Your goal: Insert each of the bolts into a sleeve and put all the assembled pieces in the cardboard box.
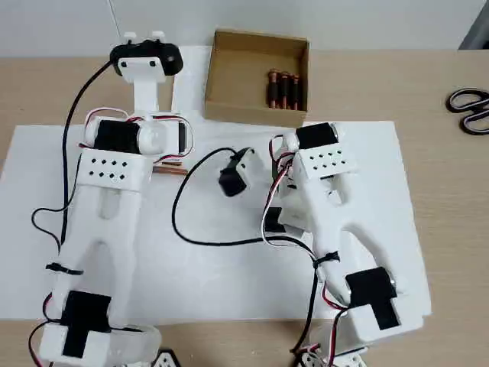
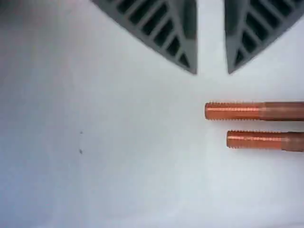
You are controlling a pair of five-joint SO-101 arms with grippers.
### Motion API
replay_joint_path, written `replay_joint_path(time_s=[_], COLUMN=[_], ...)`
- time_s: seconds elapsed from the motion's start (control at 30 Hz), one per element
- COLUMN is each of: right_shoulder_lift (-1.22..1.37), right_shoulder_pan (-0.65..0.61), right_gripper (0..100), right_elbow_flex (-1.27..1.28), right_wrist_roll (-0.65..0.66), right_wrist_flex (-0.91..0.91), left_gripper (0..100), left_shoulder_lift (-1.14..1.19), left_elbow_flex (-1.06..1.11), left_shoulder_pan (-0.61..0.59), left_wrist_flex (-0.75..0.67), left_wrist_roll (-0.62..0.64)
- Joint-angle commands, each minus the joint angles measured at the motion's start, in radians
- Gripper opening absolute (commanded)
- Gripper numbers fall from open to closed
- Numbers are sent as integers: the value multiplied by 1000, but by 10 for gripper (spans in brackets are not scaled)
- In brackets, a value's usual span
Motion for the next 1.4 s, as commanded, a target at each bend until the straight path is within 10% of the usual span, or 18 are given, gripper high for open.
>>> replay_joint_path(time_s=[0.0, 0.43, 1.37], right_shoulder_lift=[-39, -39, 140], right_shoulder_pan=[-4, -87, -127], right_gripper=[136, 134, 133], right_elbow_flex=[0, 26, 21], right_wrist_roll=[77, 295, 330], right_wrist_flex=[-12, -25, -228], left_gripper=[32, 35, 36], left_shoulder_lift=[-52, -51, -51], left_elbow_flex=[-38, -38, 48], left_shoulder_pan=[0, 0, 0], left_wrist_flex=[-3, -5, -117], left_wrist_roll=[-9, -12, -14])
